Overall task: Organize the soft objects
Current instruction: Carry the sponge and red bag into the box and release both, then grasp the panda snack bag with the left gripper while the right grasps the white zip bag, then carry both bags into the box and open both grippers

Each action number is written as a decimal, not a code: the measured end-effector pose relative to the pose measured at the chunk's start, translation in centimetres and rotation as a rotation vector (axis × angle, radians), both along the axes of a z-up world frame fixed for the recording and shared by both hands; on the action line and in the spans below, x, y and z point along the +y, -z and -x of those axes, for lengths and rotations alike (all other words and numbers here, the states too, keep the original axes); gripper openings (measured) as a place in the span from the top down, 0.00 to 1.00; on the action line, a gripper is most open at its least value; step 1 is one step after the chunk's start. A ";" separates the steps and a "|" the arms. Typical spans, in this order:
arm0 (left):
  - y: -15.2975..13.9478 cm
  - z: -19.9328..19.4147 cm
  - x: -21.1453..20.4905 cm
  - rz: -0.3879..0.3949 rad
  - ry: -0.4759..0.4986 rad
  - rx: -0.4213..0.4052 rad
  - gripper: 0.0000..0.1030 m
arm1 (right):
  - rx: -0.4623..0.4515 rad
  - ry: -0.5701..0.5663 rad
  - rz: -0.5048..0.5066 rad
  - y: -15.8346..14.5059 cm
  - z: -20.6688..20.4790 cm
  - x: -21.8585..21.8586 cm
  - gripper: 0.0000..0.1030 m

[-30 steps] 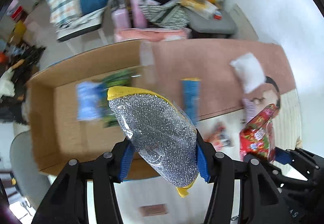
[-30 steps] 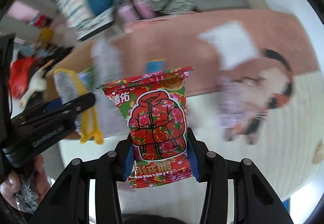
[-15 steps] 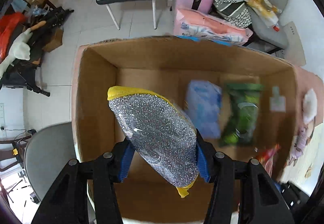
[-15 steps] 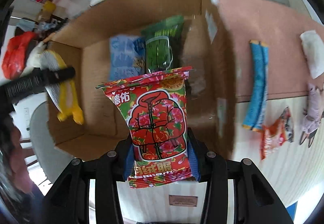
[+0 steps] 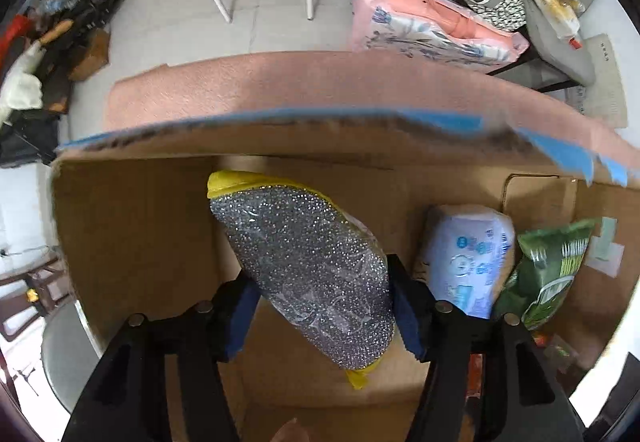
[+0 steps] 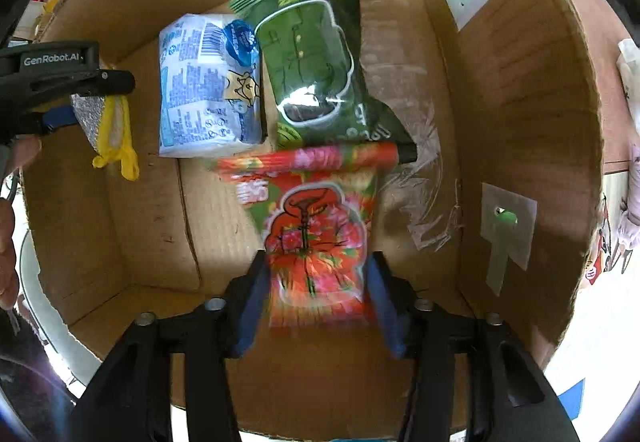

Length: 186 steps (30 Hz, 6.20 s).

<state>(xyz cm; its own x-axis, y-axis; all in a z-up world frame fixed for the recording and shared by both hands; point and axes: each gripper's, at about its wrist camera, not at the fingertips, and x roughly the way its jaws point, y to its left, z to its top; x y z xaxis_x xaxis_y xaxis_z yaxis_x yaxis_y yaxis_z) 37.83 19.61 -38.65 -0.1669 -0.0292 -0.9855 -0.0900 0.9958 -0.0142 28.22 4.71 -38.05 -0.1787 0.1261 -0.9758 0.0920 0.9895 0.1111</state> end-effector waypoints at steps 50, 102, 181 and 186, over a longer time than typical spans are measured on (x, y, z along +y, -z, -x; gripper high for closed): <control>-26.2 21.1 -11.4 -0.021 0.059 -0.517 0.01 | -0.498 -0.055 -0.006 -24.2 10.4 -13.0 0.00; 4.3 16.4 -46.0 -0.112 0.977 0.195 0.07 | -0.112 0.176 -0.014 -4.9 0.8 -49.9 0.23; -19.7 20.6 -1.9 -0.021 -0.033 -0.317 0.37 | -0.379 -0.212 0.058 -17.4 8.5 -1.3 0.00; -22.7 22.3 -2.6 -0.044 -0.030 -0.411 0.09 | -0.443 -0.212 0.060 -21.0 10.9 -2.2 0.00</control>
<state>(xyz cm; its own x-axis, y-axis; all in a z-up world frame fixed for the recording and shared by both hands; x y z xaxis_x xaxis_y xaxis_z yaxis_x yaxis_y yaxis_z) 15.49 16.98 -15.92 0.2413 0.0155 -0.9703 -0.1145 0.9933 -0.0126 17.28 2.53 -17.01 0.2392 0.0735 -0.9682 -0.1556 0.9871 0.0365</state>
